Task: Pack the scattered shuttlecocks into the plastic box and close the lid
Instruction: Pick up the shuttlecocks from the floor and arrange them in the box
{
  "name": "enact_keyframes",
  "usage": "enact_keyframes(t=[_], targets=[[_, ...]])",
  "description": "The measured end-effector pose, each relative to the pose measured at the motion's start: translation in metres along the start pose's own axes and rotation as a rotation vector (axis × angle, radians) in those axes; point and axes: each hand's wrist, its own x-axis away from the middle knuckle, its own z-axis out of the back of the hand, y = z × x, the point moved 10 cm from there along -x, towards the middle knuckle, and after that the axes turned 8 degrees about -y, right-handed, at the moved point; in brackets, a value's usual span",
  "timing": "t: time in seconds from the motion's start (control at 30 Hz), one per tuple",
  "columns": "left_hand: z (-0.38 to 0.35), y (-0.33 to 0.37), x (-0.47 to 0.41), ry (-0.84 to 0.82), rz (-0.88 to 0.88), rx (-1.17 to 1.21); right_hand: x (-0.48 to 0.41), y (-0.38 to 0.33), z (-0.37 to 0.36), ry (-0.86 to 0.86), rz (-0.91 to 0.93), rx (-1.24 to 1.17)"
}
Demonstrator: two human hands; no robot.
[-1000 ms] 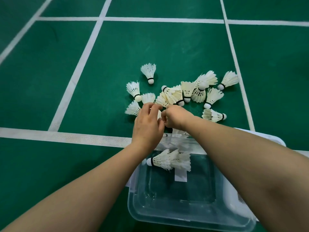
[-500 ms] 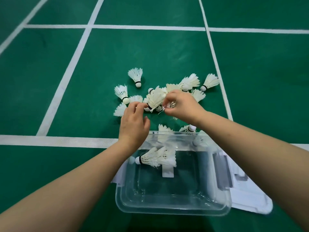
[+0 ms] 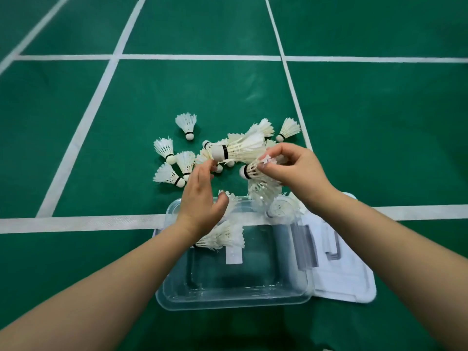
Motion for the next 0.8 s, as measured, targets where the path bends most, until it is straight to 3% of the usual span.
enact_keyframes(t=[0.23, 0.53, 0.8], targets=[[-0.039, 0.001, 0.02, -0.174, -0.115, -0.179, 0.028, 0.01, -0.01, -0.043, -0.021, -0.148], [-0.042, 0.03, 0.024, -0.064, -0.353, -0.241, 0.045, 0.024, -0.022, -0.09, -0.101, -0.571], [-0.044, 0.042, 0.035, 0.014, -0.476, -0.312, 0.045, 0.031, -0.006, -0.035, -0.112, -0.595]])
